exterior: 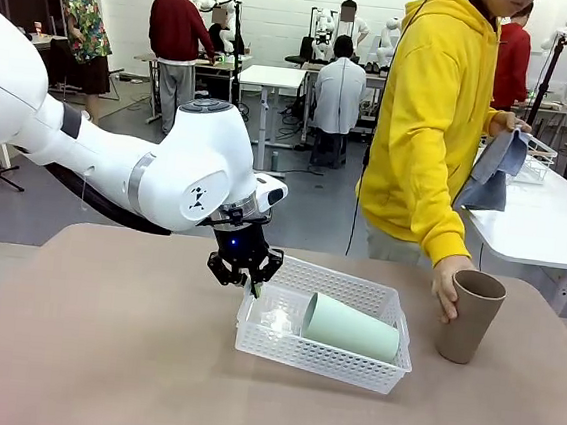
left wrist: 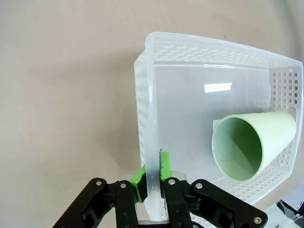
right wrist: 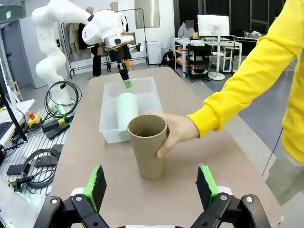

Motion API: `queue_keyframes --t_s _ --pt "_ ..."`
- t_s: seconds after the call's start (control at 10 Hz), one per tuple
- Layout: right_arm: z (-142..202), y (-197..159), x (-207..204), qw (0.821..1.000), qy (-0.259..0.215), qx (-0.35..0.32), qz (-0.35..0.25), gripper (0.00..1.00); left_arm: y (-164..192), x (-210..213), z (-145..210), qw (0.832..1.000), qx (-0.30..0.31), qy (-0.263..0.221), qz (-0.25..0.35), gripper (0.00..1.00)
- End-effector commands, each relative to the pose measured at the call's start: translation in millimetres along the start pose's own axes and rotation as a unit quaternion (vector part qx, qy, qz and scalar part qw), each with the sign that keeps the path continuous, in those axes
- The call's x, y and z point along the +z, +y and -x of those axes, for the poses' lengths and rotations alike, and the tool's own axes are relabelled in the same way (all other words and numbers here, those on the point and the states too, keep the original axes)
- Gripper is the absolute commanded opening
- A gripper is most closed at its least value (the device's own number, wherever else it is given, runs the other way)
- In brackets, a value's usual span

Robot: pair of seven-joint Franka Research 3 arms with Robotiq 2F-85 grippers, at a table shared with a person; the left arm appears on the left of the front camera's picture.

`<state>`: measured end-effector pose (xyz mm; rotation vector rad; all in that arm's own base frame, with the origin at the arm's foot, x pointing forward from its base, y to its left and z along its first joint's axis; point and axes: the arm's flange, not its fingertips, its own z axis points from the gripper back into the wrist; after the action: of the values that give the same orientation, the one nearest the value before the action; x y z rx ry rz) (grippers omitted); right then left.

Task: Clean and organize the cups into the basket.
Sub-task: Pick up the Reusable plastic cup from the right side of the table and stack it inside the Organizing basket in the center of the table.

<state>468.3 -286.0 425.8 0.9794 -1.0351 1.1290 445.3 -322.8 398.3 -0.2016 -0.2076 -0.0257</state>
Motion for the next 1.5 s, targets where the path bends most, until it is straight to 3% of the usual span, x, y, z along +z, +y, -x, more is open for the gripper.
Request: queue_keyframes --t_s 0.0,0.6,0.9,1.4 --pt "-2.5 -1.6 -0.6 1.0 -0.002 0.001 0.009 1.0 -1.3 0.5 0.3 1.0 -0.003 0.0 0.001 0.0" --pt "0.0 0.0 0.0 1.0 0.0 0.0 0.0 1.0 -1.3 0.5 0.3 1.0 -0.003 0.0 0.001 0.0" --pt "59.3 -16.8 -68.0 0.995 0.06 -0.033 -0.076 1.0 -1.3 0.5 0.3 1.0 -0.003 0.0 0.001 0.0" --pt "107.9 -7.7 -140.4 0.992 0.088 -0.03 -0.091 1.0 -1.3 0.5 0.3 1.0 -0.003 0.0 0.001 0.0"
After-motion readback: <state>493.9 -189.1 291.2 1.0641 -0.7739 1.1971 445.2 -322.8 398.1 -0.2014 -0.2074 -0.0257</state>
